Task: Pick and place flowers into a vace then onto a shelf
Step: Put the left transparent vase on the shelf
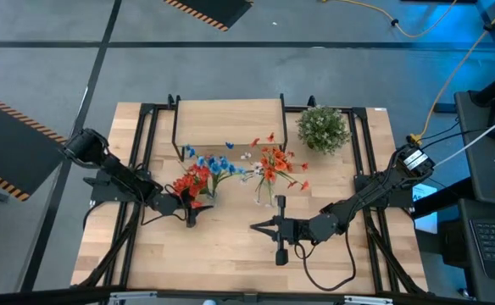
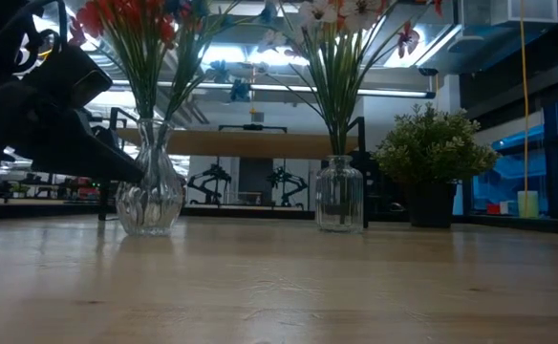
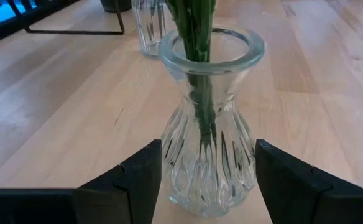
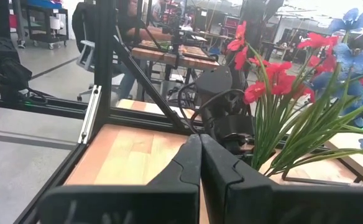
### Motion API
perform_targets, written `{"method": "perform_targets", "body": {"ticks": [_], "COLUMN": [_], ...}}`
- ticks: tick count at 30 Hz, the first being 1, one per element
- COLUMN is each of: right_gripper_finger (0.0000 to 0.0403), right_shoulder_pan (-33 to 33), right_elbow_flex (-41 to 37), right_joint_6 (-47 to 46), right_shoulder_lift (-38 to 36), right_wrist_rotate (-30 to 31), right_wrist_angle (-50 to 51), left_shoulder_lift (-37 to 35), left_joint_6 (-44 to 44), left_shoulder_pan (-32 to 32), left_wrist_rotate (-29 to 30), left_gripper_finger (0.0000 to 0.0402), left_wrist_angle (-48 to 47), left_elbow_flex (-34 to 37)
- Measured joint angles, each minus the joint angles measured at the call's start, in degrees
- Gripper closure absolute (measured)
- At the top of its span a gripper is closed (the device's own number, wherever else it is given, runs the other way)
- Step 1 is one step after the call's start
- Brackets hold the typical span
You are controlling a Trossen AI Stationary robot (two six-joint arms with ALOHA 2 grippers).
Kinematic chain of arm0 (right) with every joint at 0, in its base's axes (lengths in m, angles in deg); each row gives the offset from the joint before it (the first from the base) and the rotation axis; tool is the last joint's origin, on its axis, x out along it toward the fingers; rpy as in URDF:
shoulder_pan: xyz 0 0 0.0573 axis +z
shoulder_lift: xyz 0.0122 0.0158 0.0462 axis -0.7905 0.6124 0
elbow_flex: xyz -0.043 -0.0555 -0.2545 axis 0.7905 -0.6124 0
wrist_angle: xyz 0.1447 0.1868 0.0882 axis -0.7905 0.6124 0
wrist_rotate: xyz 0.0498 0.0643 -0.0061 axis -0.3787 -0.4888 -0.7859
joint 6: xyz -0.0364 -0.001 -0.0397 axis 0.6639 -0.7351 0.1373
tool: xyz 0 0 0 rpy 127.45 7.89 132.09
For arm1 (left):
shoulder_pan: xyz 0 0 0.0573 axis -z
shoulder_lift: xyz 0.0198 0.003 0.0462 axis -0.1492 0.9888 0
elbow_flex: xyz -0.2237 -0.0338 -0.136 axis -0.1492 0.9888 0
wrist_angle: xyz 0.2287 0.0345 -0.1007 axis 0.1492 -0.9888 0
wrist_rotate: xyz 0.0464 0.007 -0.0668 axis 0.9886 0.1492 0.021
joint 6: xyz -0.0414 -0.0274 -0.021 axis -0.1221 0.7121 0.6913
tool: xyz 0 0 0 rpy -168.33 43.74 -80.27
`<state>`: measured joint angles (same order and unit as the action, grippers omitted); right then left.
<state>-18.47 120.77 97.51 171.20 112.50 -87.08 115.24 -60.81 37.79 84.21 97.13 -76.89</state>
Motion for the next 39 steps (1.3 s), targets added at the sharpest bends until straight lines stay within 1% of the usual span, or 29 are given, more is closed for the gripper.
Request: {"method": "perform_targets", "body": {"ticks": [8, 14, 18, 27, 33, 39], "right_gripper_finger": [0.0399, 0.0399, 0.0399, 0.0399, 0.0399, 0.0399], "right_shoulder_pan": [0.01, 0.02, 0.02, -0.01, 0.02, 0.02], "right_elbow_flex": [0.0, 0.0, 0.0, 0.0, 0.0, 0.0], "right_joint_6": [0.0, -0.02, -0.02, -1.53, -1.52, -1.53], "right_shoulder_lift": [0.0, 0.0, 0.0, 0.0, 0.0, 0.0], "right_wrist_rotate": [0.0, 0.02, 0.0, 0.02, 0.01, 0.02], "right_wrist_angle": [0.37, 0.37, 0.37, 0.74, 0.92, 0.93], "left_shoulder_lift": [-3.39, -4.79, -4.79, -4.77, -4.68, -4.68], "left_joint_6": [-3.83, -2.95, -1.99, -1.95, -0.9, -0.36], "left_shoulder_pan": [0.04, 0.04, 0.04, 0.04, 0.04, 0.04], "left_wrist_rotate": [-0.52, -2.34, -2.76, -3.06, -3.09, -1.63], "left_gripper_finger": [0.0187, 0.0216, 0.0218, 0.0192, 0.0158, 0.0126], "left_wrist_angle": [-2.05, -2.43, -2.33, -3.32, -6.49, -6.27], "left_elbow_flex": [0.21, 0.11, 0.11, 0.09, 0.18, 0.18]}}
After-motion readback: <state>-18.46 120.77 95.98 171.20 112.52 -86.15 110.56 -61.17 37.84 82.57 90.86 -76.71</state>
